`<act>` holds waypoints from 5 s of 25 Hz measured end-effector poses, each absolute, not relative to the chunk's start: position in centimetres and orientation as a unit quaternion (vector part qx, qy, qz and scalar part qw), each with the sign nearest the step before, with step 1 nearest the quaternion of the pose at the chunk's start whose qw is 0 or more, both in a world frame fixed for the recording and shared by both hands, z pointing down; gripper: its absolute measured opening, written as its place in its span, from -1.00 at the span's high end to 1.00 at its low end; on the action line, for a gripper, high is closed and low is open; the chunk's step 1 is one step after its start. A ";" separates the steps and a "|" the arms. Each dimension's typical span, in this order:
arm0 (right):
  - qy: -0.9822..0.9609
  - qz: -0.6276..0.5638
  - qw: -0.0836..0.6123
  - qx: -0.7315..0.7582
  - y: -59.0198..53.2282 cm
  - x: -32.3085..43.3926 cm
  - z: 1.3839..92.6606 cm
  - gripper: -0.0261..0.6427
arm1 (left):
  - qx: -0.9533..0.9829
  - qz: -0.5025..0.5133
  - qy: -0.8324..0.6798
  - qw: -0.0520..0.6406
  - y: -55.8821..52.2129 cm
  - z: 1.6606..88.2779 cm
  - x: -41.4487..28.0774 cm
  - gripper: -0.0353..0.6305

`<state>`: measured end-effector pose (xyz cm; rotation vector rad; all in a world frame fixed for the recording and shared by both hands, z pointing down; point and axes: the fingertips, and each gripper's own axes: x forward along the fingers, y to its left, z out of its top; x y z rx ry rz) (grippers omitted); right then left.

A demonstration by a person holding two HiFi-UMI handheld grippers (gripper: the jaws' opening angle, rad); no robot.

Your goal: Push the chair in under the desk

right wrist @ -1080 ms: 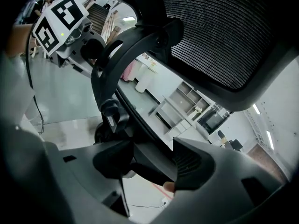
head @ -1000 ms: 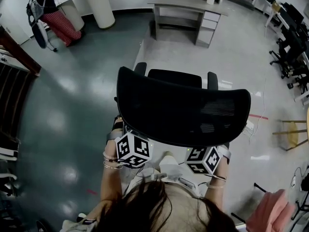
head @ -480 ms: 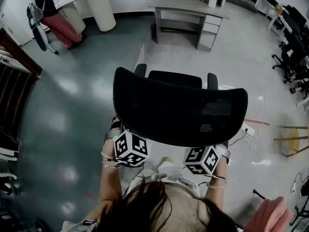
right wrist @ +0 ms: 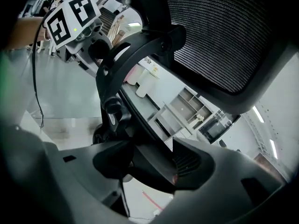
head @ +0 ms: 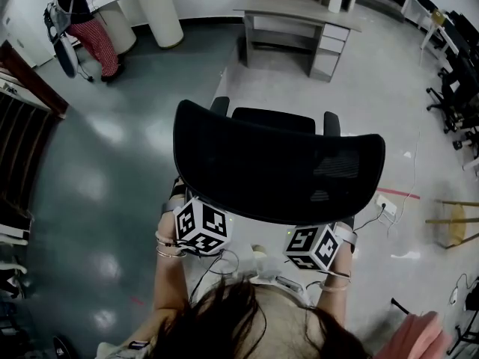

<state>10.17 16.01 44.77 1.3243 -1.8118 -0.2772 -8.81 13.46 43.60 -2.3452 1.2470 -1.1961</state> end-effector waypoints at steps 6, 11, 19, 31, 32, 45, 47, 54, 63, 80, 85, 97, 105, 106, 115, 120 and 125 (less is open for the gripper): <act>-0.722 -0.104 0.429 0.533 15.1 10.4 44.7 0.18 | -0.802 -0.404 0.423 0.119 12.6 43.6 -8.6 0.21; -0.716 -0.095 0.433 0.540 14.3 10.5 44.8 0.18 | -0.806 -0.404 0.416 0.122 11.7 43.5 -8.6 0.21; -0.718 -0.083 0.442 0.531 12.6 10.7 44.9 0.18 | -0.813 -0.399 0.408 0.120 10.1 43.3 -8.4 0.21; -0.715 -0.083 0.441 0.536 9.9 11.1 44.9 0.18 | -0.817 -0.394 0.404 0.121 7.2 43.4 -8.0 0.21; -0.715 -0.084 0.440 0.536 9.6 11.1 44.9 0.18 | -0.817 -0.395 0.404 0.120 6.9 43.4 -8.0 0.21; -0.715 -0.088 0.435 0.540 6.3 11.2 44.8 0.17 | -0.816 -0.396 0.403 0.120 3.7 43.4 -7.9 0.21; -0.714 -0.085 0.436 0.541 5.7 11.3 44.8 0.17 | -0.817 -0.396 0.402 0.121 3.1 43.4 -7.8 0.21; -0.711 -0.079 0.436 0.545 3.3 10.6 44.7 0.17 | -0.819 -0.391 0.402 0.122 0.4 43.4 -8.5 0.21; -0.708 -0.079 0.433 0.552 1.3 9.8 44.5 0.18 | -0.823 -0.388 0.390 0.141 -1.9 43.3 -9.1 0.21; -0.707 -0.082 0.431 0.554 -2.4 9.6 44.4 0.18 | -0.833 -0.366 0.383 0.161 -5.7 43.1 -9.0 0.21; -0.708 -0.080 0.435 0.551 -4.1 9.6 44.3 0.18 | -0.832 -0.367 0.382 0.163 -7.4 43.0 -9.1 0.21; -0.707 -0.090 0.436 0.549 -8.1 9.4 44.2 0.18 | -0.832 -0.363 0.384 0.168 -11.4 42.9 -9.4 0.21; -0.711 -0.089 0.437 0.544 -10.9 9.8 44.0 0.18 | -0.831 -0.363 0.386 0.169 -14.1 42.7 -9.0 0.21; -0.711 -0.091 0.437 0.543 -11.1 9.8 44.0 0.18 | -0.831 -0.363 0.386 0.169 -14.4 42.7 -9.0 0.21; -0.711 -0.097 0.440 0.540 -14.1 10.0 44.0 0.18 | -0.831 -0.364 0.387 0.166 -17.4 42.7 -8.8 0.21; -0.711 -0.103 0.440 0.540 -16.1 10.4 44.0 0.18 | -0.829 -0.369 0.388 0.164 -19.4 42.8 -8.4 0.21; -0.713 -0.106 0.440 0.535 -18.4 11.1 44.0 0.18 | -0.828 -0.368 0.390 0.164 -21.5 42.8 -7.7 0.21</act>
